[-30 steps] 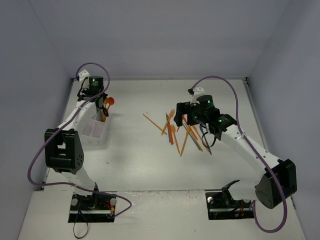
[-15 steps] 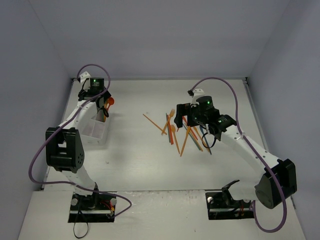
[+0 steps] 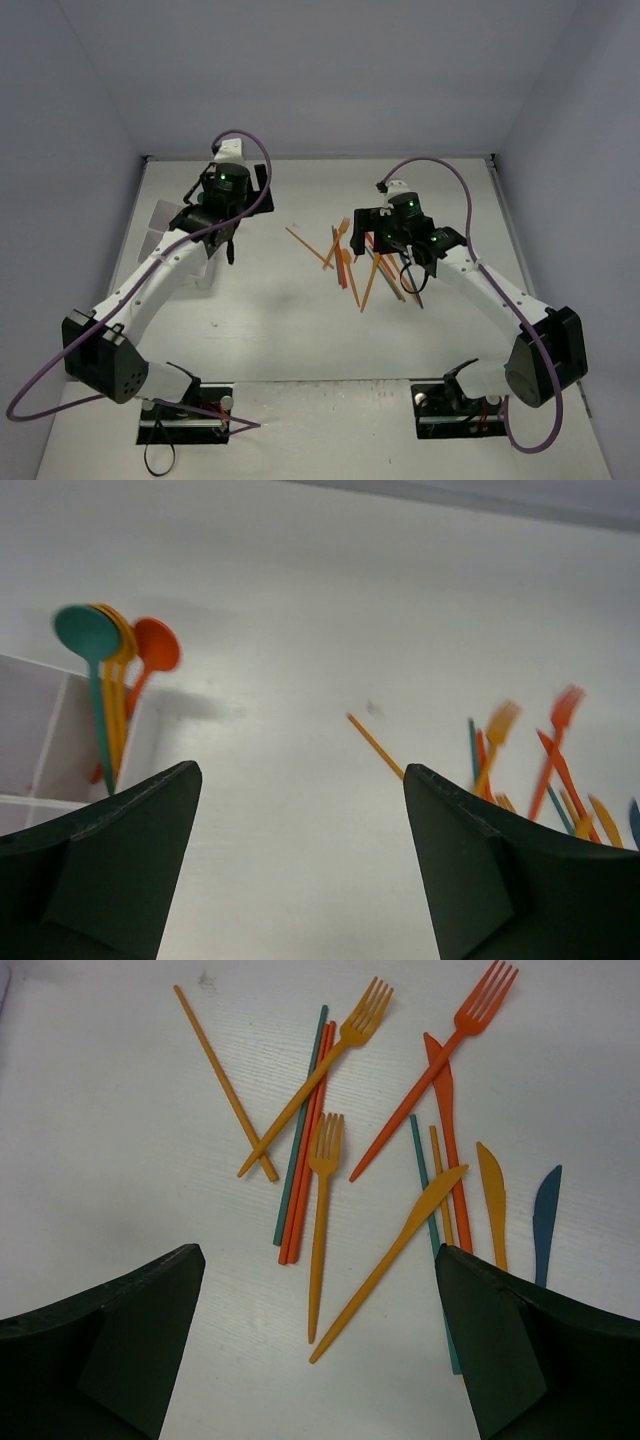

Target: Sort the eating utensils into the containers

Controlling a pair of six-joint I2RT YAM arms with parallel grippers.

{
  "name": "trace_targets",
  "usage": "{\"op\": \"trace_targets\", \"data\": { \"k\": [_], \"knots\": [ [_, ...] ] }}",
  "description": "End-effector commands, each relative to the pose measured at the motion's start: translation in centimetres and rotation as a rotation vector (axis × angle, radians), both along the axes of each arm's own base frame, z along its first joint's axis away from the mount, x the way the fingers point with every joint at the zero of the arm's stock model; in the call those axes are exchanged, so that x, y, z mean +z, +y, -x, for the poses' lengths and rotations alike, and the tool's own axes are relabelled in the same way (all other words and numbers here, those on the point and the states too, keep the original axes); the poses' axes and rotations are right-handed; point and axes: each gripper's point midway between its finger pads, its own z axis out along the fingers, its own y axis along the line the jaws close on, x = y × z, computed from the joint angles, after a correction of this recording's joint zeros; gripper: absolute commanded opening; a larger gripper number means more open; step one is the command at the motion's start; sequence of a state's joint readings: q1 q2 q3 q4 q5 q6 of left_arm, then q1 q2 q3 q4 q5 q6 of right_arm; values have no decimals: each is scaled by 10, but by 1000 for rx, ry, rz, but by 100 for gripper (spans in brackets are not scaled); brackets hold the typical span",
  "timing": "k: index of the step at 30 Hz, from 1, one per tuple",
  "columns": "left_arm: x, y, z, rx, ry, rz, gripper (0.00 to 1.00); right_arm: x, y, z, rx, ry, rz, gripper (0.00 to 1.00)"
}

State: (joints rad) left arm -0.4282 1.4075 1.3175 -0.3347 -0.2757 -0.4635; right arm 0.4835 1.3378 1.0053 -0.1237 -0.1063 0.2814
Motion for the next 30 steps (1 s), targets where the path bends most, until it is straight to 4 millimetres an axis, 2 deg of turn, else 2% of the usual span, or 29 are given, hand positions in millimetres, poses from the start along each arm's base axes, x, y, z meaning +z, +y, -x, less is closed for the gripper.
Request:
{"op": "trace_targets", "data": {
  "k": [1, 4, 8, 10, 14, 17, 21, 24, 30],
  "knots": [
    [-25, -36, 49, -167, 82, -21, 80, -19, -15, -4, -107, 33, 25, 95],
    [-46, -73, 71, -284, 136, -24, 79, -41, -22, 1, -147, 82, 46, 89],
    [-64, -94, 80, -337, 194, -12, 77, -61, -30, 7, -195, 132, 67, 76],
    [-69, -97, 82, -341, 211, -4, 76, -69, -31, 9, -202, 152, 69, 72],
    [-80, -97, 88, -342, 252, -1, 75, -92, -32, 19, -232, 228, 68, 57],
    [-84, -95, 93, -340, 270, 4, 75, -105, -30, 25, -257, 272, 62, 53],
    [-89, -91, 99, -335, 288, 9, 75, -118, -32, 29, -301, 311, 67, 41],
    [-92, -90, 104, -339, 299, 11, 75, -125, -30, 31, -325, 330, 68, 37],
    [-91, -84, 110, -338, 303, 7, 75, -136, -19, 29, -340, 348, 72, 34]
  ]
}}
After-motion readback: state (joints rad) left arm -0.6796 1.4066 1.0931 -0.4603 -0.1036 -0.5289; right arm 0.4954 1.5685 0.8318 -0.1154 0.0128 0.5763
